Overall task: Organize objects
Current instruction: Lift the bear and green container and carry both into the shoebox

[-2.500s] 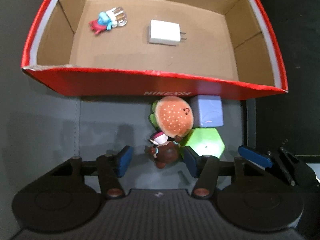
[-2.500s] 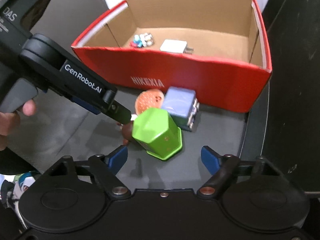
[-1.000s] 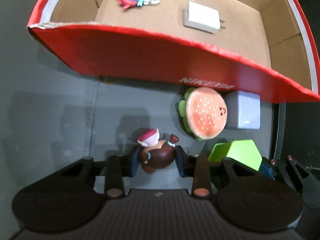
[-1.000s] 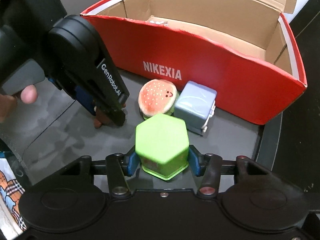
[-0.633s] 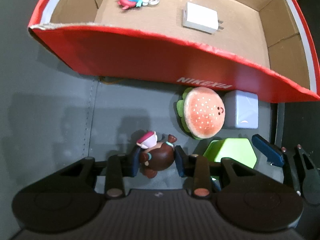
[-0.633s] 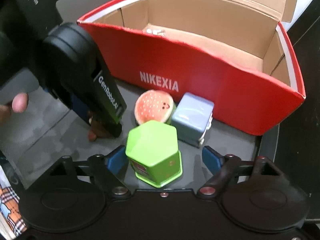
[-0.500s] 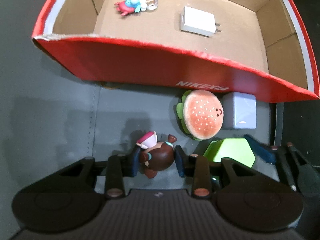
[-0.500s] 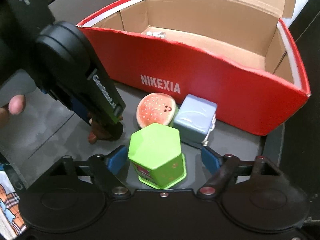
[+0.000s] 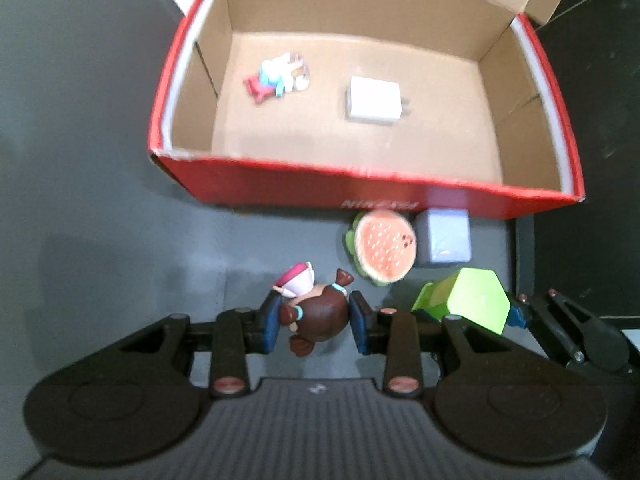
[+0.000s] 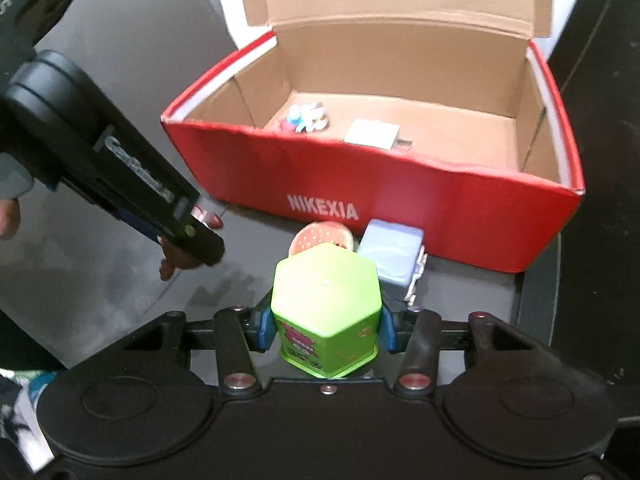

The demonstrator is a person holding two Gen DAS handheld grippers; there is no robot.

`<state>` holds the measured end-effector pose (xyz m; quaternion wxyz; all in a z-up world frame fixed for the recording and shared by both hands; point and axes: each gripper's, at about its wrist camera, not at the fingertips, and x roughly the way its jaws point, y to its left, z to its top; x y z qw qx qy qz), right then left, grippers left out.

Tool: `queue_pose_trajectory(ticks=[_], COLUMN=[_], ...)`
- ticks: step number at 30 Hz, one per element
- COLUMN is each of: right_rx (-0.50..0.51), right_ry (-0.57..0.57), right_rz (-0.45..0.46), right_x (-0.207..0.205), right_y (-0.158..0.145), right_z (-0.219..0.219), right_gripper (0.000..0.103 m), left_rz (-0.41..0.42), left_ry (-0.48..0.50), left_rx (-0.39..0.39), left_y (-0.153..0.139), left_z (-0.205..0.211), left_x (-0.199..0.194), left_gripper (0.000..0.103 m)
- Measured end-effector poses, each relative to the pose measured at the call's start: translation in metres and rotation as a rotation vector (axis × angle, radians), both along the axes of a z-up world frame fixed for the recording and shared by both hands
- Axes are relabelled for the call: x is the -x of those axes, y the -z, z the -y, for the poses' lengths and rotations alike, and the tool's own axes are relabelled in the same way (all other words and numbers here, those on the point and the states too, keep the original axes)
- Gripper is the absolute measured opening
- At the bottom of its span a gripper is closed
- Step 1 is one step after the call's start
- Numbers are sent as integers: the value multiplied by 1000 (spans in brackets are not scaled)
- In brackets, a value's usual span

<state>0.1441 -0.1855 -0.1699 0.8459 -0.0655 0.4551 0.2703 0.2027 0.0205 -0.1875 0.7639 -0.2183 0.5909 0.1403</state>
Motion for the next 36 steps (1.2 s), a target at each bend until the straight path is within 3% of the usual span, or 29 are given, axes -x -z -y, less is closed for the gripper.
queue_pose_trajectory(ticks=[16, 36], right_rx=[-41, -108], right_ry=[72, 89], right_rz=[27, 91], right_x=[-7, -19], right_y=[-44, -110], right_z=[19, 34], right_gripper=[47, 48], left_rz=[64, 179], left_ry=[30, -28], left_rx=[-85, -144], left_y=[-64, -141], left_z=[0, -18], left_x=[31, 27], left_gripper=[34, 34])
